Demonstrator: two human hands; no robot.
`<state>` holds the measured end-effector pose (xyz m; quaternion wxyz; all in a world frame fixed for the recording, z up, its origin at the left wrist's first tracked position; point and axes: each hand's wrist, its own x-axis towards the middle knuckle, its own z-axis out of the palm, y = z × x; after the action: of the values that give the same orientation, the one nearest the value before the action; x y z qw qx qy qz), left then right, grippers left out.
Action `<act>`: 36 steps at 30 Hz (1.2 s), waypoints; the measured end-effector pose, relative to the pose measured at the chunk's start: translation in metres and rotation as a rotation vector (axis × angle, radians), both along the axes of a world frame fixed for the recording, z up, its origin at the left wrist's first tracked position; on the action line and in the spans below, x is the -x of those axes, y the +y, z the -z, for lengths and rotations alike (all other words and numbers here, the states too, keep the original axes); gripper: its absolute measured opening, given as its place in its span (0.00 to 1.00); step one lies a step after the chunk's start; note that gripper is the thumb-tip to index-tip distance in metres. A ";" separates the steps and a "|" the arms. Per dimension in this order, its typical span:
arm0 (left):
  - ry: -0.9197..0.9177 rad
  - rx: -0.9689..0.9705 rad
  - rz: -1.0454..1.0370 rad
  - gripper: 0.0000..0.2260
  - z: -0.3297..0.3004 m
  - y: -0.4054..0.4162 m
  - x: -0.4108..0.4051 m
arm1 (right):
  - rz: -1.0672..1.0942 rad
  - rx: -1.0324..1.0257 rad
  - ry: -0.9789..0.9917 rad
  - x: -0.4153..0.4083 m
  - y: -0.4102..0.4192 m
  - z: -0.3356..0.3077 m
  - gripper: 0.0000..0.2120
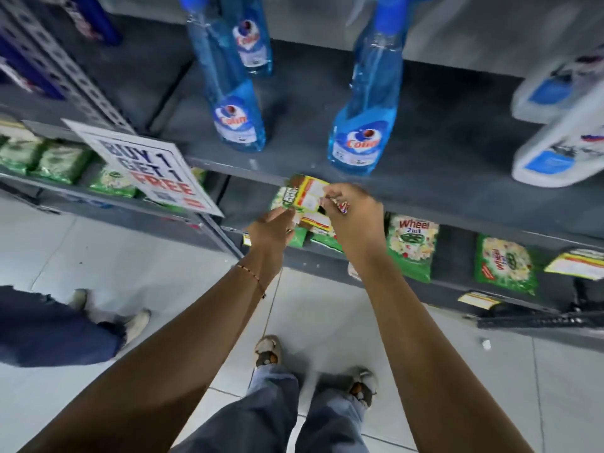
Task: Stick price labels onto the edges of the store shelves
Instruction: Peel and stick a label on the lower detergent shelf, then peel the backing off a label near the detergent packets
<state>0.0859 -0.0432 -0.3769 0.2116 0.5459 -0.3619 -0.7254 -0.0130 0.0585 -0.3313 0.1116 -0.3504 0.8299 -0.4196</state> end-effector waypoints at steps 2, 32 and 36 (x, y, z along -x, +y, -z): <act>-0.012 0.059 0.084 0.09 0.000 -0.013 -0.003 | 0.010 -0.056 0.142 -0.006 -0.024 0.001 0.13; -0.239 0.673 0.174 0.08 -0.021 -0.068 -0.006 | 0.251 -0.153 0.277 -0.021 -0.059 0.028 0.10; -0.297 0.689 0.145 0.11 -0.021 -0.066 -0.008 | 0.351 -0.231 0.281 -0.020 -0.052 0.019 0.12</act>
<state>0.0939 -0.1092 -0.3558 0.2763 0.5148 -0.6489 -0.4874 0.0072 0.0066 -0.3506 -0.0401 -0.2409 0.9278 -0.2819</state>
